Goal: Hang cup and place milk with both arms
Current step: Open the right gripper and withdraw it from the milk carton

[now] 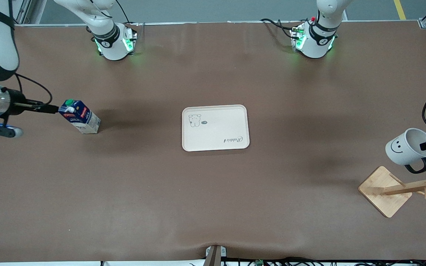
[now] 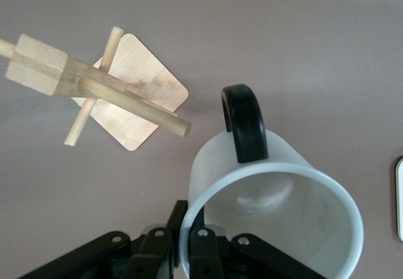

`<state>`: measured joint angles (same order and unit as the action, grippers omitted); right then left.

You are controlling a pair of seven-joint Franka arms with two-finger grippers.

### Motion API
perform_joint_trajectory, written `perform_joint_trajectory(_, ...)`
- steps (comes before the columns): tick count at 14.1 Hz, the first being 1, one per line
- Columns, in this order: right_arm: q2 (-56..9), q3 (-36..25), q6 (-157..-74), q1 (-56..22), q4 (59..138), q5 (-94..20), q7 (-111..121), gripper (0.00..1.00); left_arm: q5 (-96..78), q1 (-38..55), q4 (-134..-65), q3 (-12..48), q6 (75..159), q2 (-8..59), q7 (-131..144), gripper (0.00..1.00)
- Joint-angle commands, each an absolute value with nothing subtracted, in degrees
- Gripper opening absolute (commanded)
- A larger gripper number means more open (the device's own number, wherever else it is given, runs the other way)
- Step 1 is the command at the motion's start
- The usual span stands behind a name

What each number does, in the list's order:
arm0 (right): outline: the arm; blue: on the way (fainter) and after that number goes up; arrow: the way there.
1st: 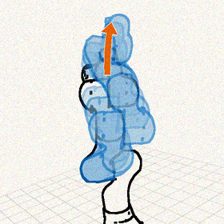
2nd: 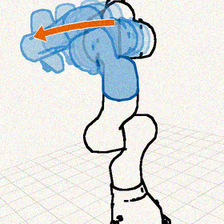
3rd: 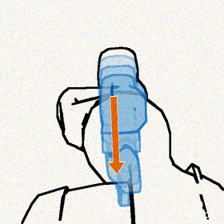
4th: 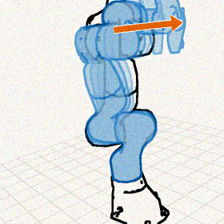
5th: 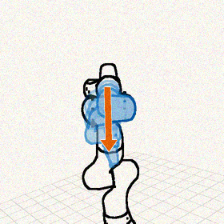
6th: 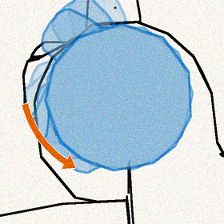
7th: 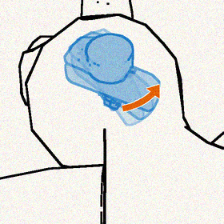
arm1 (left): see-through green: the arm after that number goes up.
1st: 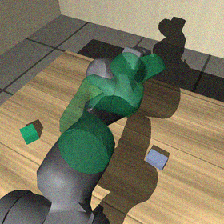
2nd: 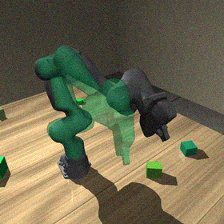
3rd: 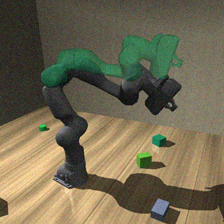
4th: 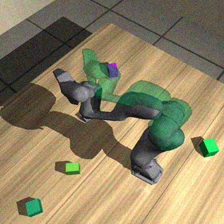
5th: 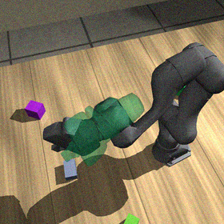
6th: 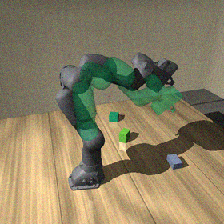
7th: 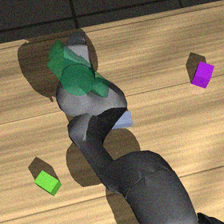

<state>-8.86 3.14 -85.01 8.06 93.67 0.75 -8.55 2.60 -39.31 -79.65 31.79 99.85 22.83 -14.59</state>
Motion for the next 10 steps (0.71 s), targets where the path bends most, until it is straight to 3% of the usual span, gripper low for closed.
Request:
perform_joint_trajectory(1,-14.23,3.34,-83.41,7.30,81.59,0.00,-8.88,1.00,1.32,-40.78,-79.45,32.08,98.88,22.59,-16.43,0.00)
perform_joint_trajectory(7,-15.47,2.99,-86.30,8.52,76.73,-0.35,-9.67,1.00,1.32,-42.10,-79.19,32.08,99.49,23.03,-17.58,0.00)
perform_joint_trajectory(10,-12.76,3.34,-81.43,8.44,77.08,-1.05,-9.31,1.00,1.32,-42.45,-79.19,32.08,99.76,23.47,-17.67,0.00)
